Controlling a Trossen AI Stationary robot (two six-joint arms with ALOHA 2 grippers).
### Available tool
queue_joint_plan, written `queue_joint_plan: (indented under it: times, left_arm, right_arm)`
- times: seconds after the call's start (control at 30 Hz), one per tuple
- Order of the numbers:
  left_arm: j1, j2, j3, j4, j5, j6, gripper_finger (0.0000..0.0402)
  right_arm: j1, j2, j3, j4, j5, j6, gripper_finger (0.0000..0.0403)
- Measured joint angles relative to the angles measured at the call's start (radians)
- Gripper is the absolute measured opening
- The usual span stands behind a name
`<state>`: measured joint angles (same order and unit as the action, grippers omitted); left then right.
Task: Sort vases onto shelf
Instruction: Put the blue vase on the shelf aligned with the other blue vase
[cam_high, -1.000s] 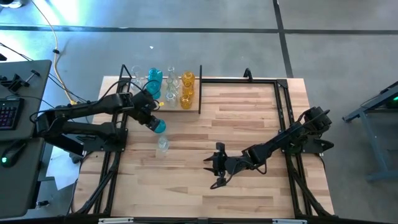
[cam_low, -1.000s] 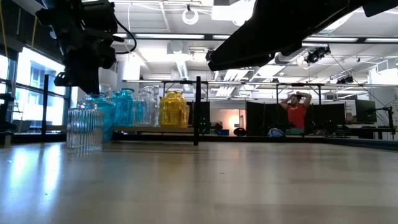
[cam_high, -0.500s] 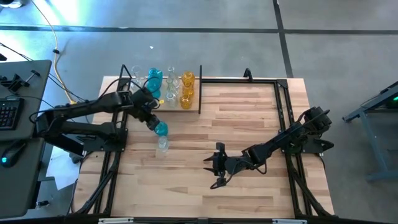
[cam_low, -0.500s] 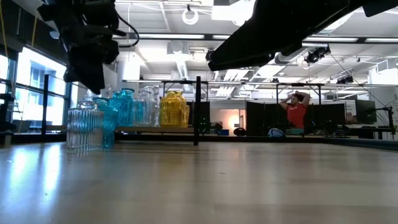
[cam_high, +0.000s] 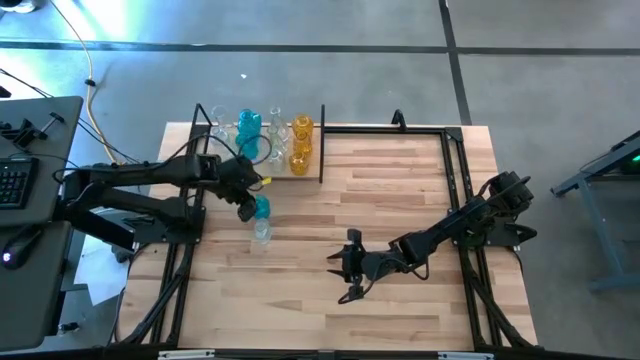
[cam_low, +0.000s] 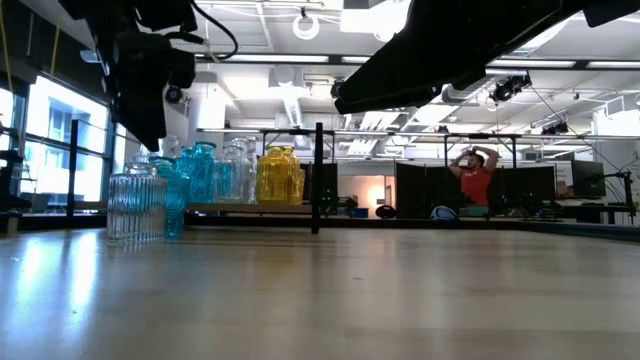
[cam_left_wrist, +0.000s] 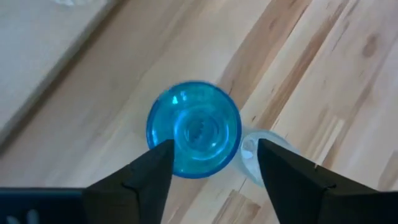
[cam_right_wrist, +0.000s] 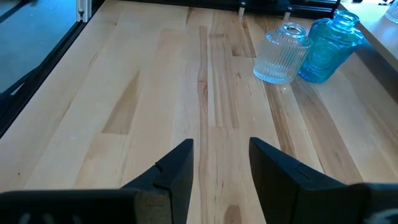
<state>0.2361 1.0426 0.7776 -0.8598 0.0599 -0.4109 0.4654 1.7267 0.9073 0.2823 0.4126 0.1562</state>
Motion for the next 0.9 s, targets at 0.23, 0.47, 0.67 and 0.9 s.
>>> queue_joint_plan:
  times: [0.23,0.47,0.67,0.9]
  left_arm:
    - [-0.064,0.092,0.0,0.0,-0.085,0.044,0.0252]
    - [-0.097,0.155,0.0,0.024,-0.157,0.078,0.0254]
    - [-0.109,0.164,0.0,0.048,-0.201,0.085,0.0226]
    - [-0.109,0.163,0.0,0.053,-0.205,0.086,0.0163]
  right_arm:
    - [0.0,0.0,0.0,0.004,0.0,0.0,0.0138]
    - [0.0,0.0,0.0,0.004,0.0,0.0,0.0138]
    - [0.0,0.0,0.0,0.003,0.0,0.0,0.0138]
    - [0.0,0.0,0.0,0.003,0.0,0.0,0.0138]
